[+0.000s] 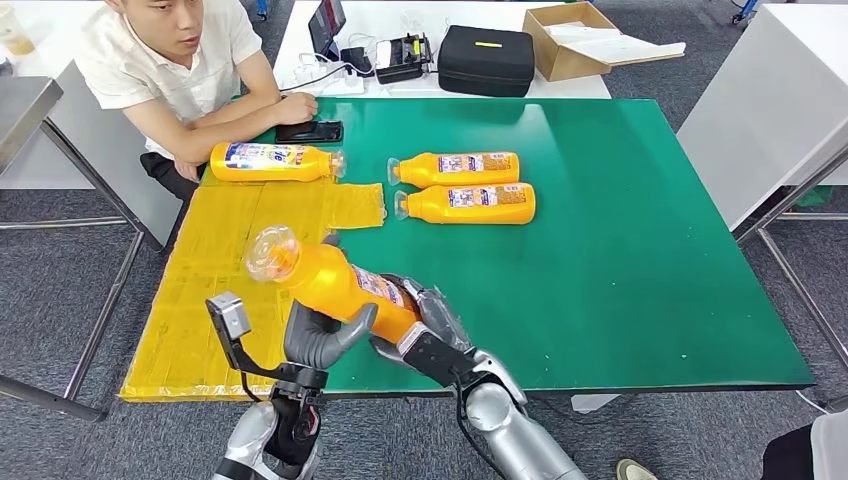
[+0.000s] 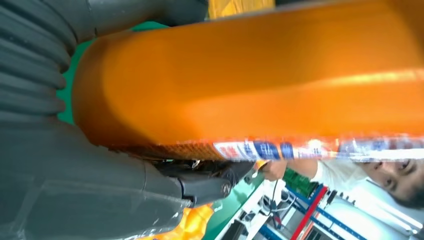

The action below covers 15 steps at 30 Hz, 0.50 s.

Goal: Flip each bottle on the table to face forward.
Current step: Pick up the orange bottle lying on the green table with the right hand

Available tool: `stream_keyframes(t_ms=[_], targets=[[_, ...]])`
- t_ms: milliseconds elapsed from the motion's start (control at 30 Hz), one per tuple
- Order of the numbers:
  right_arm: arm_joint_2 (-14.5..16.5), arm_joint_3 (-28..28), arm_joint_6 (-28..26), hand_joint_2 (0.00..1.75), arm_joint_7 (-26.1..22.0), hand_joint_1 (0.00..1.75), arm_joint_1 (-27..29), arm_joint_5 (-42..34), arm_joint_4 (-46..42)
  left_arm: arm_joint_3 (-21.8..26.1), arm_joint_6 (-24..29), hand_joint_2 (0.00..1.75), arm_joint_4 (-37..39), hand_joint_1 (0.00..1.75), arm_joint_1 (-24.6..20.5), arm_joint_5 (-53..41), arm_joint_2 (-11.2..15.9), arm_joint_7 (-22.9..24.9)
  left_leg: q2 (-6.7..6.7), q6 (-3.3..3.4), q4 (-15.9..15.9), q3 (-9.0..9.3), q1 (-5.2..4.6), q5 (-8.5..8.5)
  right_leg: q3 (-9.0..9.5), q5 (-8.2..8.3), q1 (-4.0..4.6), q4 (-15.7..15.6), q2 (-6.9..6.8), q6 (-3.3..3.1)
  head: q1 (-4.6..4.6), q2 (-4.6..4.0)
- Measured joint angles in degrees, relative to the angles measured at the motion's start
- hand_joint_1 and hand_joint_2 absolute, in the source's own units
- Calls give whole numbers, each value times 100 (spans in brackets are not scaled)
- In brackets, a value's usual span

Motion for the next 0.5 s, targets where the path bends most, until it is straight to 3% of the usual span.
stream_keyframes(t_ms=[467, 500], targets=[[67, 163, -62, 175, -14, 175, -81, 8, 188, 31, -17, 175, -192, 0, 7, 68, -1, -22, 0, 0, 0, 0, 0, 0, -2, 0, 0, 0, 0, 0, 0, 0], [68, 167, -61, 175, -16, 175, -84, 7, 194, 31, -24, 175, -193, 14, 7, 87, -1, -22, 0, 0, 0, 0, 0, 0, -2, 0, 0, 0, 0, 0, 0, 0]])
